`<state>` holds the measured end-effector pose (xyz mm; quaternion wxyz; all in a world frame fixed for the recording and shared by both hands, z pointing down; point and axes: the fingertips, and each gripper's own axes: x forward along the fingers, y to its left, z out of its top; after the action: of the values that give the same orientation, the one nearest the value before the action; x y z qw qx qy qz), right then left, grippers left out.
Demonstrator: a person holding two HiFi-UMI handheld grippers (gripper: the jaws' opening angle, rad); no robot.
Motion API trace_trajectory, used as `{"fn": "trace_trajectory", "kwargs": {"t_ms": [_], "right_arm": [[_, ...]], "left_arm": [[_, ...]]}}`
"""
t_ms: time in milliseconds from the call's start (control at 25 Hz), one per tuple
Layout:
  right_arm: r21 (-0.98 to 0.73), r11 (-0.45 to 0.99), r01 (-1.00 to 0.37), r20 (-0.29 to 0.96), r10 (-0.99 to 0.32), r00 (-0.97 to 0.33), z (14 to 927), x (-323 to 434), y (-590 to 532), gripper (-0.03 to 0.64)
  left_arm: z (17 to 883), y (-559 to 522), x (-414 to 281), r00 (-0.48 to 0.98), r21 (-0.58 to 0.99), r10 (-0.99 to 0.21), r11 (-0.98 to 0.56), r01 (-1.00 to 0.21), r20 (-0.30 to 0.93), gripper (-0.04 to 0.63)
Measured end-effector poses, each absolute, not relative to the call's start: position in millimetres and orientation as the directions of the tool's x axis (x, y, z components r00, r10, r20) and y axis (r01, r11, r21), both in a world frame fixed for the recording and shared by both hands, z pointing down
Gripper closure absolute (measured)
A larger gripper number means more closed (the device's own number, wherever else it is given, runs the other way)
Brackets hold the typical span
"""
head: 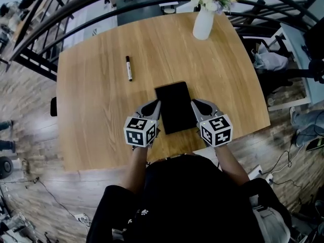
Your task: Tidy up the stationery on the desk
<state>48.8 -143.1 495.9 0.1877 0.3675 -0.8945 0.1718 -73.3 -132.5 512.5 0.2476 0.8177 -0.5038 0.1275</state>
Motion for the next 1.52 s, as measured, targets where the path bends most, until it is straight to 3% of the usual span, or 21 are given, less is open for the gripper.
{"fn": "trace_trajectory", "kwargs": {"t_ms": [320, 1520], "right_arm": [[-0.193, 0.686, -0.701, 0.345, -0.622, -0.703, 457.1, 33.4, -146.7, 0.610], [-0.194, 0.745, -0.638, 0.366, -0.549, -0.752, 440.5, -114.9, -163.7, 0.610]], "left_arm": [[471.3, -125.0, -77.8, 0.433, 0.196, -0.825, -0.387, -0.901, 0.362, 0.603], [434.4, -109.5, -220.8, 0.306, 0.119, -0.906, -0.283, -0.952, 0.293, 0.603]]}}
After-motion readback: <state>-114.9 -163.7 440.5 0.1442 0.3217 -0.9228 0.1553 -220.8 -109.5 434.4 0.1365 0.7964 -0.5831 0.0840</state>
